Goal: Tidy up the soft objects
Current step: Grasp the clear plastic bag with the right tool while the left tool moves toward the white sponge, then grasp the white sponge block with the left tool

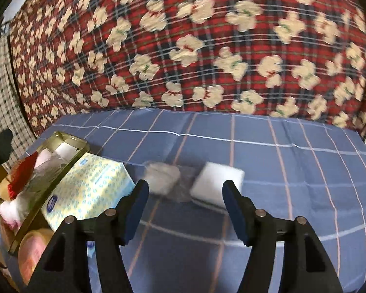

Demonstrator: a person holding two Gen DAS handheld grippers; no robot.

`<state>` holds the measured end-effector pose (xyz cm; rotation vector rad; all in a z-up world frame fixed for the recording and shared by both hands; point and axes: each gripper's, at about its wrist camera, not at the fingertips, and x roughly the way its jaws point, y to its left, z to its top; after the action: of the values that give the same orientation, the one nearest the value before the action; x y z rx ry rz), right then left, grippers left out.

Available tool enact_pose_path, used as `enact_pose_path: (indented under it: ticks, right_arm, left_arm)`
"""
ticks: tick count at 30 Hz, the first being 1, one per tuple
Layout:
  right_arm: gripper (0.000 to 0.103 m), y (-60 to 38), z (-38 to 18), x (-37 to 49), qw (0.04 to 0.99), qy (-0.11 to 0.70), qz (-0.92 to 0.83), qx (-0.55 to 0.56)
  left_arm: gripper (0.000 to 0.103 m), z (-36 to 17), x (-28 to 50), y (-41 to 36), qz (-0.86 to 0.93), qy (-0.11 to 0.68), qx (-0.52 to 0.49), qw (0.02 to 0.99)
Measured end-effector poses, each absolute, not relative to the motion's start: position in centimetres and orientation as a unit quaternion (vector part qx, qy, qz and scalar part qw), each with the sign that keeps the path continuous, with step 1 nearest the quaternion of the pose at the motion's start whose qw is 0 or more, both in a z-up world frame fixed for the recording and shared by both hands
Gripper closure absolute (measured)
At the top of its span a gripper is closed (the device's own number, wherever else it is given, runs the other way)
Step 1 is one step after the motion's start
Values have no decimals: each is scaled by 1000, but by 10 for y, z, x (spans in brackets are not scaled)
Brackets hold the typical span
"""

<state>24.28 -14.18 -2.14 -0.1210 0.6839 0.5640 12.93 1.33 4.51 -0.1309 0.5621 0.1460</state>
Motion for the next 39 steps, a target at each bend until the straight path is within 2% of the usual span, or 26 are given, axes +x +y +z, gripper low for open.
enact_pose_path:
  ticks: [16,19,21,24,27,33,39]
  right_arm:
    - [40,-80,-57,284,869,380,289,-131]
    - [48,-78,-68,290,855,400,304,-128]
    - [62,-80,-67,291,855,400,311,-114]
    - [75,-86,-62,286,857,389,324,-100]
    - [79,-93,-53,280,860,376,335,-79]
    - [79,-127,-15,266,881,322,343,-38]
    - [79,-191,6,272,925,289,246,-29]
  left_arm:
    - [4,37,178,43,105,306,-49,945]
    - [4,33,182,41,106,311,-44,943]
    - [4,31,183,39,106,314,-41,943]
    - [4,28,185,34,105,319,-35,941]
    - [4,29,188,28,105,318,-32,942]
    - [4,32,193,16,112,313,-40,942]
    - [4,29,209,-20,88,332,-29,939]
